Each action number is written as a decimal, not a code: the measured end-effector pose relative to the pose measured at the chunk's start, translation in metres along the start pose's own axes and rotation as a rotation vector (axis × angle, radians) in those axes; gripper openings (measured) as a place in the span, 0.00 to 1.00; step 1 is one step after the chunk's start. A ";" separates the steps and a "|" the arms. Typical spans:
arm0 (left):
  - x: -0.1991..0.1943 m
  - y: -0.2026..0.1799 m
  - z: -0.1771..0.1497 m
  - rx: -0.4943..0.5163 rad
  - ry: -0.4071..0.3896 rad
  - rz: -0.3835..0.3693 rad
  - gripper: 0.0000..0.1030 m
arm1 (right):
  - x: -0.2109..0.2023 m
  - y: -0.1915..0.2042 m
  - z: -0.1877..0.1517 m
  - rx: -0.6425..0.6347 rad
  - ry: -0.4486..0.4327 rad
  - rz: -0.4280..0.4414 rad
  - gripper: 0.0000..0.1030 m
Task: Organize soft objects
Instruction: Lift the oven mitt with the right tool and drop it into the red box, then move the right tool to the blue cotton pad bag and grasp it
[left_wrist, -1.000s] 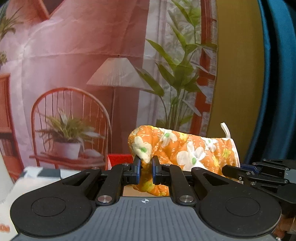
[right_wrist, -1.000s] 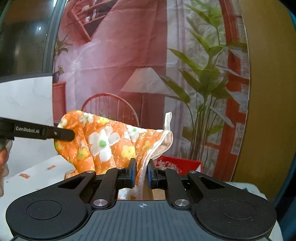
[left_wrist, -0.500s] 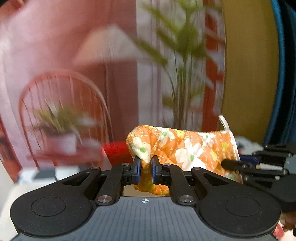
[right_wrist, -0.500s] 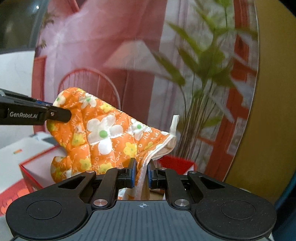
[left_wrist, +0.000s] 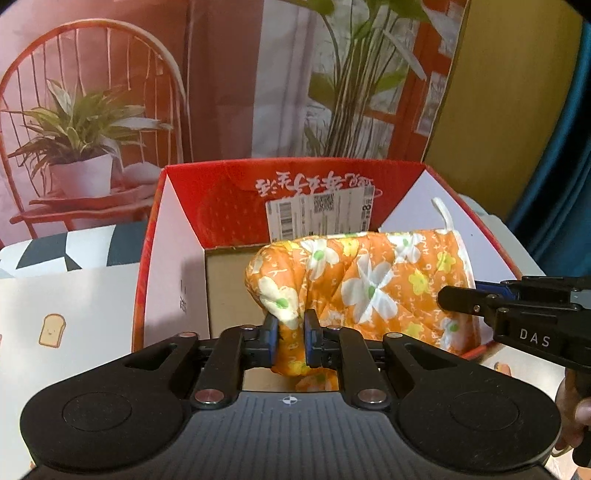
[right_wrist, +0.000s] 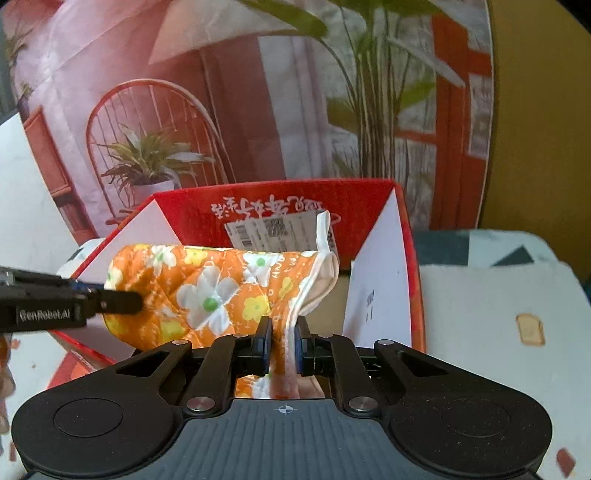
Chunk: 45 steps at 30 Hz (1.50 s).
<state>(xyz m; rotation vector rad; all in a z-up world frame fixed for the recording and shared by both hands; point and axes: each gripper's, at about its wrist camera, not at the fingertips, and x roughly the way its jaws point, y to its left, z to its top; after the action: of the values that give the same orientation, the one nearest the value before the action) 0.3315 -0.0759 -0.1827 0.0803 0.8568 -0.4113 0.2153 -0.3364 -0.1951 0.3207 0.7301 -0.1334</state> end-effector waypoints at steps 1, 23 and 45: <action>-0.002 -0.003 0.000 0.003 0.002 -0.005 0.32 | 0.000 0.001 -0.001 0.000 0.004 0.003 0.14; -0.082 0.028 -0.086 -0.194 -0.106 -0.026 0.65 | -0.074 0.046 -0.082 0.099 -0.137 0.049 0.56; -0.032 0.025 -0.139 -0.257 0.044 -0.101 0.27 | -0.046 0.054 -0.156 0.091 0.020 0.039 0.23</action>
<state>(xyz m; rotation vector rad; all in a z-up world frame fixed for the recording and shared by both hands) 0.2234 -0.0103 -0.2527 -0.1926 0.9529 -0.3924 0.0950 -0.2333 -0.2608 0.4231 0.7380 -0.1263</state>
